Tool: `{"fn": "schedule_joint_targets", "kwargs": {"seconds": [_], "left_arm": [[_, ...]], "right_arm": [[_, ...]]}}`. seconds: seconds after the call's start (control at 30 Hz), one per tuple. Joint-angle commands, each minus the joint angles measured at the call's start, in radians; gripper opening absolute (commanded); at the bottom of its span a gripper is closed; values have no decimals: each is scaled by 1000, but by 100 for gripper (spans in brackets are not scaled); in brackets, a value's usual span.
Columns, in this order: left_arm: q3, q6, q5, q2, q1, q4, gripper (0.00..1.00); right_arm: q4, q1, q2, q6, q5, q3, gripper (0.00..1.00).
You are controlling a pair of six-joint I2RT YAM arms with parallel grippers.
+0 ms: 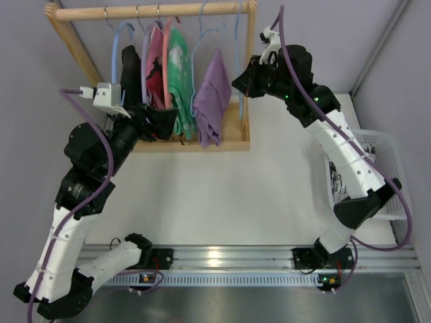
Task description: Remove the trousers from the hanger
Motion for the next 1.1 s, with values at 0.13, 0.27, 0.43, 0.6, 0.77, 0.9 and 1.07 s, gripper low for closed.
{"fn": "schedule_joint_targets", "kwargs": {"seconds": [0.13, 0.27, 0.43, 0.6, 0.77, 0.9, 1.07], "left_arm": [[34, 23, 36, 26, 7, -45, 99], [60, 60, 85, 50, 7, -89, 99], [187, 132, 161, 125, 6, -242, 98], [216, 205, 231, 153, 6, -355, 99], [206, 314, 211, 138, 7, -433, 99], [218, 383, 243, 135, 7, -560, 99], [167, 437, 291, 78, 9, -639, 99]], "right_arm": [[-39, -70, 35, 55, -64, 50, 0], [-30, -90, 35, 52, -93, 4, 0], [33, -90, -11, 12, -113, -68, 18], [88, -91, -88, 0, -110, -174, 61], [95, -91, -183, -43, -92, -264, 74], [110, -91, -284, -95, -60, -364, 89], [113, -102, -462, -189, -5, -511, 99]]}}
